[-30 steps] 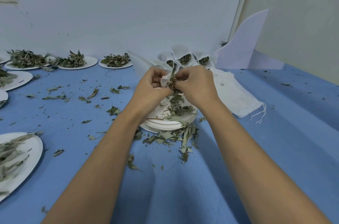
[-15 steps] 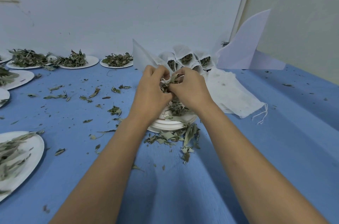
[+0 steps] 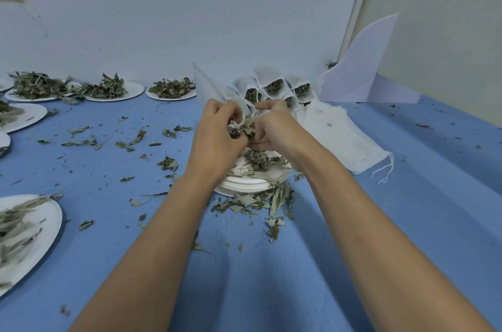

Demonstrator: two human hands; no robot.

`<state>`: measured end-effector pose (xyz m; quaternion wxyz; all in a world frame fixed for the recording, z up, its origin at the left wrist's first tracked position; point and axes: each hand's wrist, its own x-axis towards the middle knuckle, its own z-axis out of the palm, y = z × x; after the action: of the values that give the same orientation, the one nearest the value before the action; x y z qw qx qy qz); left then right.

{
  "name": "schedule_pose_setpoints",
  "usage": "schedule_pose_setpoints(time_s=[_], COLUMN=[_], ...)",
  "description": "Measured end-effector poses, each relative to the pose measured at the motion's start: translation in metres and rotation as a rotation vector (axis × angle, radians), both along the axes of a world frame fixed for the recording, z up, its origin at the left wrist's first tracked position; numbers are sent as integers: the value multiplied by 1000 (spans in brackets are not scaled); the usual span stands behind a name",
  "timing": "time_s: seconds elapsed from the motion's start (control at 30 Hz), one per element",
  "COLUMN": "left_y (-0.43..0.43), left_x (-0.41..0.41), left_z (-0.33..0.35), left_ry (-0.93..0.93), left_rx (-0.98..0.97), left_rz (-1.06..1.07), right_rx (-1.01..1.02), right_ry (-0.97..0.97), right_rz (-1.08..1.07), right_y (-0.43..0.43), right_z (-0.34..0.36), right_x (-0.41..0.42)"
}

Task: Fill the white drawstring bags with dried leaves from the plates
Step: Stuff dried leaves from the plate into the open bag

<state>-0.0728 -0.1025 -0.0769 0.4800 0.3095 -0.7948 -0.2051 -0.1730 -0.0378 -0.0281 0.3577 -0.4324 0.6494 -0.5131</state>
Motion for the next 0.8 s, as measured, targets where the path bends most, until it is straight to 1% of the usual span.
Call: schedule_pose_setpoints(time_s=[0.13, 0.2, 0.23, 0.27, 0.37, 0.4, 0.47, 0.7, 0.8], left_y=[0, 0, -1, 0, 0, 0, 1, 1, -1], left_x=[4, 6, 6, 7, 10, 11, 12, 16, 14], left_z=[4, 6, 6, 7, 9, 10, 11, 8, 8], left_ry=[95, 119, 129, 138, 159, 162, 163, 143, 167], left_rx=[79, 119, 142, 168, 258, 288, 332, 360, 370], left_rz=[-9, -18, -29, -43, -112, -135, -170, -228, -191], right_rx=[-50, -78, -96, -119, -208, -238, -275, -303, -301], right_ry=[-132, -152, -112, -30, 349, 433, 493, 497, 400], right_rz=[-48, -66, -87, -117, -198, -195, -168, -211, -186], right_y=[-2, -1, -1, -1, -2, -3, -5, -9, -10], right_z=[0, -1, -3, -6, -15, -17, -19, -27, -25], right_x=[-4, -7, -10, -12, -20, -21, -21, -19, -17])
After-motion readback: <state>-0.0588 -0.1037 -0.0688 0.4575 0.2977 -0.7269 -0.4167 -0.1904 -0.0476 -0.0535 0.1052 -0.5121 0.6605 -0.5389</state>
